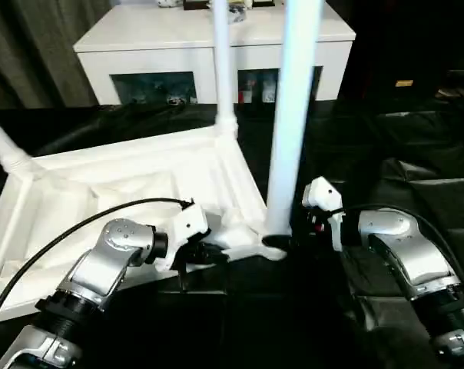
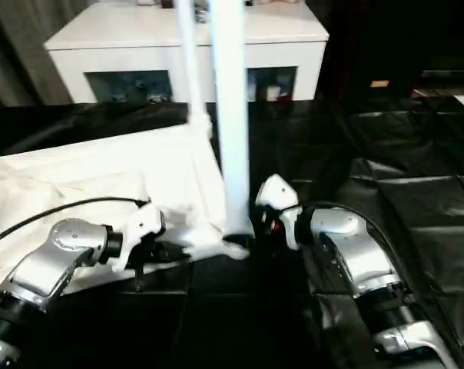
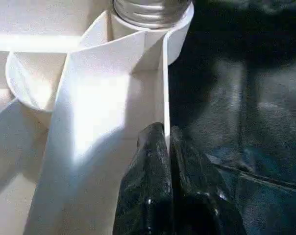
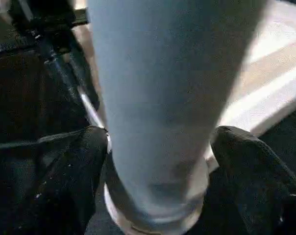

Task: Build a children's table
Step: Rotate leg to tighten

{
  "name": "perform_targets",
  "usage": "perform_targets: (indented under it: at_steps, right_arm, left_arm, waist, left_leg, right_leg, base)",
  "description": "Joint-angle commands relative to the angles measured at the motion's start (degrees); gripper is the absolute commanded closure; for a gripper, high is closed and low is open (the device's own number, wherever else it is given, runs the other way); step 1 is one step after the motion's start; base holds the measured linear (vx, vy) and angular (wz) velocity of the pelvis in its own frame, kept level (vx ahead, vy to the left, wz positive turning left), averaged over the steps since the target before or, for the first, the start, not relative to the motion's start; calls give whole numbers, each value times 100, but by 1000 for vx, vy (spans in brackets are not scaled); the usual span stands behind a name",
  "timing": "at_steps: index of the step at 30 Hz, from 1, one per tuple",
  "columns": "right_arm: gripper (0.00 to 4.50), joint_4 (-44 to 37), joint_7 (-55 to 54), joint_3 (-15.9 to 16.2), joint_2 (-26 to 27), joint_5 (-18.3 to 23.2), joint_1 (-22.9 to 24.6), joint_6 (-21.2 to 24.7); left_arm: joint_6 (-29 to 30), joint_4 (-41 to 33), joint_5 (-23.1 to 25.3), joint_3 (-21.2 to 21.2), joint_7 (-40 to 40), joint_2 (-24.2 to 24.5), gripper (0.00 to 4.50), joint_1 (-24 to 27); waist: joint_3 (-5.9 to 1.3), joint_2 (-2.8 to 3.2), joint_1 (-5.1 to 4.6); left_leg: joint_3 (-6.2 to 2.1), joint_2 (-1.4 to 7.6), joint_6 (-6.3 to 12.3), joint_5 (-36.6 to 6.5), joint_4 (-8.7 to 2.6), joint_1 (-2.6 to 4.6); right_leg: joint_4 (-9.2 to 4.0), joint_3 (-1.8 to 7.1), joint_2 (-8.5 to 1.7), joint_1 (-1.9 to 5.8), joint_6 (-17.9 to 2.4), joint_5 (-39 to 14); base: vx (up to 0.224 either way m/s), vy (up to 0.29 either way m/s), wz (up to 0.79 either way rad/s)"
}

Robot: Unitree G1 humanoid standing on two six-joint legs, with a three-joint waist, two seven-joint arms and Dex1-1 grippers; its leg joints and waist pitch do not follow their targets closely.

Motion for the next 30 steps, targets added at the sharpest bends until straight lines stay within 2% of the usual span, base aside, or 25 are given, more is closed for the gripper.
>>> perform_targets:
  at_steps: [1, 5, 9, 12, 14, 16, 18, 25, 27, 30]
  right_arm:
    - [81, -119, 129, 130, -71, -97, 10, 0]
    - [81, -31, 206, 142, -52, -162, -49, 5]
    - [118, 39, 206, 169, -70, -169, -93, 18]
    - [152, 104, 204, 180, -66, -189, -119, 11]
    - [162, 126, 210, 161, -50, -188, -139, 43]
    - [177, 137, 224, 160, -50, -204, -149, 51]
    - [180, 178, 242, 196, -56, -265, -156, 18]
    - [182, 372, 278, 326, -28, -399, -155, -85]
    - [182, 444, 176, 312, 25, -435, -150, -89]
    - [182, 719, -377, 116, 272, -473, -247, 16]
  left_arm:
    - [-154, -163, -127, -32, -184, 32, 450, -35]
    - [-117, -167, -124, -21, -188, 17, 450, -69]
    - [-128, -139, -100, -11, -167, -23, 450, -100]
    - [-160, -108, -96, 8, -147, -29, 450, -112]
    - [-172, -96, -95, 14, -150, -18, 450, -100]
    - [-180, -88, -90, 16, -151, -12, 450, -93]
    - [-171, -94, -84, 25, -147, 0, 450, -75]
    - [-135, -118, -67, 19, -169, 42, 450, -4]
    - [-134, -100, -57, 18, -143, 25, 450, -2]
    - [-98, -2, 27, 49, 91, -66, 450, -50]
  waist:
    - [-331, -68, -8]
    - [-337, -69, -7]
    - [-350, -92, -8]
    - [-351, -80, 3]
    - [-353, -107, 8]
    - [-351, -94, 8]
    - [-351, -117, 6]
    - [-353, -110, 0]
    - [-357, -109, -2]
    - [-343, -99, -22]
  left_leg:
    - [-173, 380, 316, -1116, -435, 90]
    - [-180, 375, 324, -1030, -426, 77]
    - [-176, 370, 370, -924, -411, 78]
    - [-176, 370, 404, -875, -401, 73]
    - [-174, 370, 419, -843, -397, 71]
    - [-178, 375, 421, -853, -399, 74]
    - [-178, 372, 424, -837, -397, 67]
    - [-176, 368, 438, -812, -385, 70]
    - [-177, 365, 440, -797, -381, 68]
    - [-175, 360, 403, -890, -390, 70]
  right_leg:
    - [-381, 249, -394, 251, -1575, -791]
    - [-379, 247, -400, 261, -1545, -810]
    - [-366, 242, -391, 264, -1558, -691]
    - [-362, 237, -396, 265, -1580, -674]
    - [-358, 239, -393, 269, -1567, -669]
    - [-357, 235, -392, 262, -1559, -715]
    - [-354, 237, -393, 270, -1553, -719]
    - [-351, 236, -395, 266, -1557, -737]
    - [-349, 235, -397, 270, -1563, -721]
    - [-367, 233, -389, 257, -1561, -830]
  base:
    - [0, 0, 0]
    - [0, 0, 0]
    - [0, 0, 0]
    - [0, 0, 0]
    - [0, 0, 0]
    - [0, 0, 0]
    - [0, 0, 0]
    - [0, 0, 0]
    - [0, 0, 0]
    - [0, 0, 0]
